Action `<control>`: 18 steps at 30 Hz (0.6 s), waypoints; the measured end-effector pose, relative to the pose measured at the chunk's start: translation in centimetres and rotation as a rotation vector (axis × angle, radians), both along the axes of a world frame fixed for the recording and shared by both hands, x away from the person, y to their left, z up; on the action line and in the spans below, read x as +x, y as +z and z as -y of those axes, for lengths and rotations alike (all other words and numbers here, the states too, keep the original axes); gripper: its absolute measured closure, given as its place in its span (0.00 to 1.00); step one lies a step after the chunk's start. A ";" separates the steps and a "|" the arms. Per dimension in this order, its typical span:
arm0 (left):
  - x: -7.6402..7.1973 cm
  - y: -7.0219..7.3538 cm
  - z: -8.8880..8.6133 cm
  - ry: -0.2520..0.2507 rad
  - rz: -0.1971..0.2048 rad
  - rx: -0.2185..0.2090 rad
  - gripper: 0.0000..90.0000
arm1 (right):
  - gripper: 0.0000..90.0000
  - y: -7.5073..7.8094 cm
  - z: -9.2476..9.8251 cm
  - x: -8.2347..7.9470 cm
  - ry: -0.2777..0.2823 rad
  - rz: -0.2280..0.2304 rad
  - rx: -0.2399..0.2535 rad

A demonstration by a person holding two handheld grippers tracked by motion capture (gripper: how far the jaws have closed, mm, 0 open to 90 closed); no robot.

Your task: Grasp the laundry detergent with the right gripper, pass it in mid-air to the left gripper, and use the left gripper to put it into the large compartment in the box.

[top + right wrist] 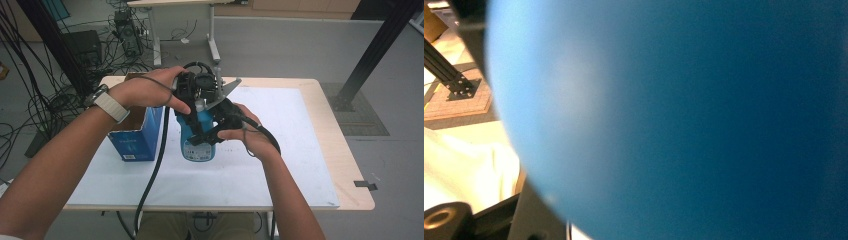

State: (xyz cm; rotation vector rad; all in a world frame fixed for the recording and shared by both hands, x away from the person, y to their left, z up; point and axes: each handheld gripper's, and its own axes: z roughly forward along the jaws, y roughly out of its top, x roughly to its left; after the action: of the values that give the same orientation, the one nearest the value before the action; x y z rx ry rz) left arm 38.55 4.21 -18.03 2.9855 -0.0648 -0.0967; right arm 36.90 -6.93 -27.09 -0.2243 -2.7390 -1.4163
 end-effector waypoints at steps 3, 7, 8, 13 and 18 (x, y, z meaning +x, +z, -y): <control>0.0 0.0 0.1 -0.002 0.002 0.003 0.43 | 0.49 0.0 0.0 0.0 -0.001 0.000 -0.003; 0.0 0.0 0.0 -0.001 0.001 -0.007 0.43 | 0.49 -0.1 0.1 0.3 0.020 0.030 0.010; 0.1 0.0 0.0 0.000 0.000 -0.007 0.43 | 0.49 0.1 0.1 -0.2 -0.012 -0.036 0.001; 0.1 -0.1 0.1 -0.002 -0.002 -0.007 0.43 | 0.49 0.0 0.2 0.1 -0.004 0.001 -0.006; 0.1 0.0 0.1 -0.003 -0.003 -0.011 0.43 | 0.49 0.1 0.2 0.0 0.003 -0.015 -0.006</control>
State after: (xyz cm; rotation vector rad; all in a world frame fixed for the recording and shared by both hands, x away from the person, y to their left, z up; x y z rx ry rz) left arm 38.65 4.13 -18.07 2.9745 -0.0686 -0.1003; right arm 36.90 -7.14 -26.99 -0.2295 -2.7309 -1.4000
